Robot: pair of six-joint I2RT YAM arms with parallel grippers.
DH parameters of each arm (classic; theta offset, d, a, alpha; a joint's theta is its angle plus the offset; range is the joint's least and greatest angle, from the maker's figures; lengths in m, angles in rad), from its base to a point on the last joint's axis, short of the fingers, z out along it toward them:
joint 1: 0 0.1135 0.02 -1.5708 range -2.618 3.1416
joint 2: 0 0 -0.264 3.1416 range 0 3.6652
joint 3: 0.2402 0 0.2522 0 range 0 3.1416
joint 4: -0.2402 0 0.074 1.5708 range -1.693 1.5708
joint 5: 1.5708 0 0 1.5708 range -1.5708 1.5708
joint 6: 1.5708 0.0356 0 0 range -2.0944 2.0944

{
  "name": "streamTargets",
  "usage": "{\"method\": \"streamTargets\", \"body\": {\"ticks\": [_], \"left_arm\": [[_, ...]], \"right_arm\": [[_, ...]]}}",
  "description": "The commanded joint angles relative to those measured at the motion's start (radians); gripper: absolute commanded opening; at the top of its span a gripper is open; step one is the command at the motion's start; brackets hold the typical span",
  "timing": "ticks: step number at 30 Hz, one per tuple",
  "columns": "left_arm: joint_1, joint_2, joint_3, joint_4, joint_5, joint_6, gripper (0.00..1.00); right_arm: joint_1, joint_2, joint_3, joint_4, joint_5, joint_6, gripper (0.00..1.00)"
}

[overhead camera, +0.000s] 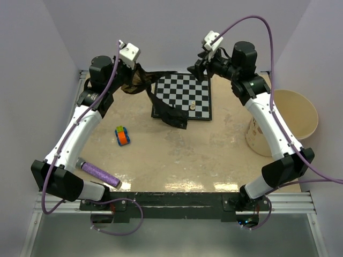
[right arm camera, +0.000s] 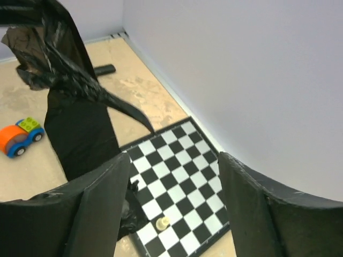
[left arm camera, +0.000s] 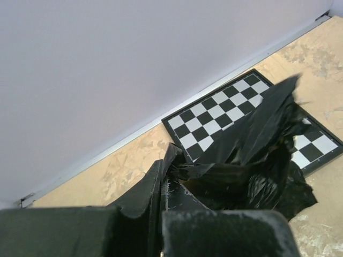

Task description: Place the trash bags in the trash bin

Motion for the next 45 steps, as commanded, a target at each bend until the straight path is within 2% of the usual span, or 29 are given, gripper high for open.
{"method": "streamTargets", "body": {"ticks": [1, 3, 7, 13, 16, 21, 24, 27, 31, 33, 35, 38, 39, 40, 41, 42, 44, 45], "left_arm": [[0.002, -0.014, 0.048, 0.017, 0.03, -0.062, 0.0], [0.002, -0.014, 0.048, 0.017, 0.029, -0.064, 0.0], [0.002, -0.022, 0.053, 0.014, 0.035, -0.065, 0.0], [0.002, -0.041, 0.06, -0.003, 0.068, -0.056, 0.0], [0.002, -0.055, 0.057, -0.006, 0.107, -0.052, 0.0], [0.001, -0.069, 0.06, -0.007, 0.122, -0.044, 0.0], [0.002, -0.071, 0.067, -0.014, 0.148, -0.041, 0.0], [0.002, -0.071, 0.068, -0.007, 0.191, -0.039, 0.0], [0.001, -0.062, 0.071, 0.019, 0.249, -0.042, 0.0], [0.001, -0.048, 0.088, 0.026, 0.253, -0.042, 0.0], [-0.001, -0.035, 0.108, 0.036, 0.253, -0.036, 0.0], [-0.001, -0.029, 0.116, 0.072, 0.242, -0.021, 0.0], [-0.001, -0.026, 0.117, 0.08, 0.239, -0.013, 0.0], [-0.003, -0.025, 0.12, 0.088, 0.228, -0.012, 0.0], [-0.003, -0.023, 0.123, 0.091, 0.208, -0.013, 0.02], [-0.003, -0.025, 0.123, 0.094, 0.166, -0.027, 0.15], [-0.003, -0.043, 0.114, 0.1, 0.066, -0.059, 0.52], [-0.001, -0.061, 0.1, 0.106, 0.017, -0.073, 0.61]], "right_arm": [[0.043, -0.006, 0.09, 0.094, -0.081, 0.084, 0.75], [0.095, 0.024, 0.121, 0.102, -0.083, 0.09, 0.84], [0.224, 0.096, 0.164, 0.108, -0.053, 0.06, 0.88], [0.275, 0.237, 0.285, 0.115, -0.066, 0.072, 0.84], [0.286, 0.297, 0.35, 0.087, -0.073, 0.069, 0.79], [0.295, 0.326, 0.347, 0.075, -0.05, 0.075, 0.73], [0.3, 0.326, 0.328, 0.082, -0.012, 0.084, 0.64], [0.3, 0.335, 0.327, 0.082, 0.023, 0.09, 0.46], [0.3, 0.353, 0.313, 0.073, -0.033, 0.133, 0.45], [0.3, 0.358, 0.292, 0.067, -0.056, 0.158, 0.37], [0.3, 0.358, 0.258, 0.07, -0.053, 0.196, 0.23], [0.3, 0.352, 0.221, 0.07, -0.058, 0.244, 0.22], [0.3, 0.352, 0.215, 0.073, -0.055, 0.261, 0.19], [0.3, 0.354, 0.21, 0.078, -0.046, 0.277, 0.1], [0.298, 0.354, 0.209, 0.087, -0.026, 0.302, 0.0], [0.294, 0.35, 0.206, 0.105, -0.005, 0.325, 0.0], [0.278, 0.346, 0.206, 0.171, -0.021, 0.421, 0.0], [0.269, 0.349, 0.215, 0.199, -0.026, 0.458, 0.0]]}}
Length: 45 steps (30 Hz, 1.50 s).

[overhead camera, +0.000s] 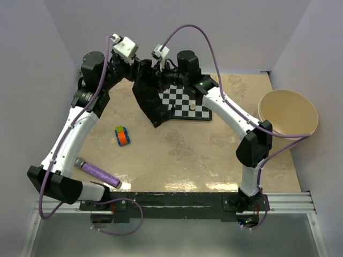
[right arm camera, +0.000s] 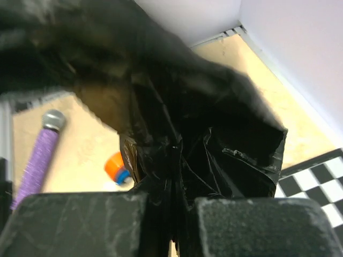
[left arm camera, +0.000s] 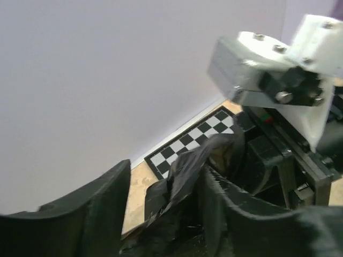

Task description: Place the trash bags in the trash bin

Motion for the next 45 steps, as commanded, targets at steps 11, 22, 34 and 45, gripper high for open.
{"method": "streamTargets", "body": {"ticks": [11, 22, 34, 45], "left_arm": [[-0.012, -0.299, -0.145, 0.006, -0.103, -0.218, 0.41], [-0.006, 0.003, -0.056, 0.252, 0.205, -0.677, 0.61], [0.004, 0.17, 0.047, 0.323, 0.271, -0.866, 0.47], [-0.014, 0.245, 0.091, 0.341, 0.265, -0.911, 0.56]], "right_arm": [[-0.073, 0.054, 0.202, 0.207, 0.211, 0.479, 0.0], [-0.044, -0.239, -0.264, 0.551, 0.529, 0.395, 0.0], [-0.014, -0.337, -0.425, 0.567, 0.69, 0.324, 0.0], [0.007, -0.333, -0.433, 0.577, 0.708, 0.248, 0.0]]}}
